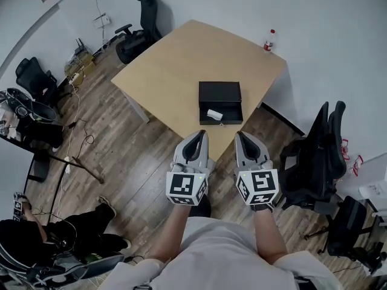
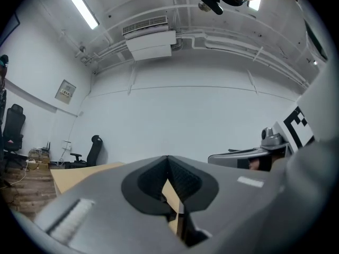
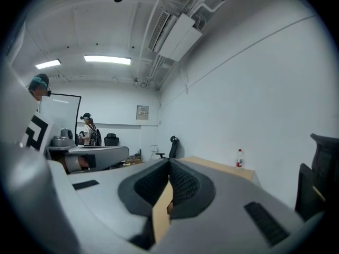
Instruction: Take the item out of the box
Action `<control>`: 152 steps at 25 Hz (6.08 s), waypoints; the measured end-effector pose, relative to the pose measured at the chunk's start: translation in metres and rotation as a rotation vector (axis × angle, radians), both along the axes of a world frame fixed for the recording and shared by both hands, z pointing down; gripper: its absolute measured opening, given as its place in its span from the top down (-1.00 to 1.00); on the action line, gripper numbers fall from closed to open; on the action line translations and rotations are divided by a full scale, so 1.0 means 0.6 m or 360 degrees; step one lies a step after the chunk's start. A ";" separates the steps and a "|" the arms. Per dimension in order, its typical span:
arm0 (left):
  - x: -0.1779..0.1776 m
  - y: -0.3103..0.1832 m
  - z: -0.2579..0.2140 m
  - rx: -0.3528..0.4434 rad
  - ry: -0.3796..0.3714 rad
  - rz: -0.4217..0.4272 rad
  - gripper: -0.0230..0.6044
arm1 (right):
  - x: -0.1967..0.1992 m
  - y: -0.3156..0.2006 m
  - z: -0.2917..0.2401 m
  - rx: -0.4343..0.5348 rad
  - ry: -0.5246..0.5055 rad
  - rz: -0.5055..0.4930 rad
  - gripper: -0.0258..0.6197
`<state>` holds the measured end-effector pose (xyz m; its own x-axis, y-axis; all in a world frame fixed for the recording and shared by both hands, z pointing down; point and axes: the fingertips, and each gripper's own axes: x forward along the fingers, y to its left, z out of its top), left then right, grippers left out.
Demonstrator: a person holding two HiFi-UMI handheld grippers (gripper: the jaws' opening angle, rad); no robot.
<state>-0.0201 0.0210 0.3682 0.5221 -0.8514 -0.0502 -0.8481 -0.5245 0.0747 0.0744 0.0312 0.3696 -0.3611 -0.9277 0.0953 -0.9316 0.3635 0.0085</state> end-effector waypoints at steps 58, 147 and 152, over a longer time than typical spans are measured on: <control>0.003 -0.567 0.249 -0.0448 -0.0032 0.0019 0.91 | -0.064 -0.460 0.562 -0.1245 0.0769 -0.0915 0.88; 0.012 -0.458 0.130 -0.0200 -0.0099 0.0186 0.91 | 0.111 -0.425 0.151 -0.0196 0.0646 0.0203 0.59; 0.013 -0.457 0.100 -0.0145 -0.0103 0.0167 0.91 | 0.118 -0.421 0.096 -0.0075 0.0433 0.0244 0.59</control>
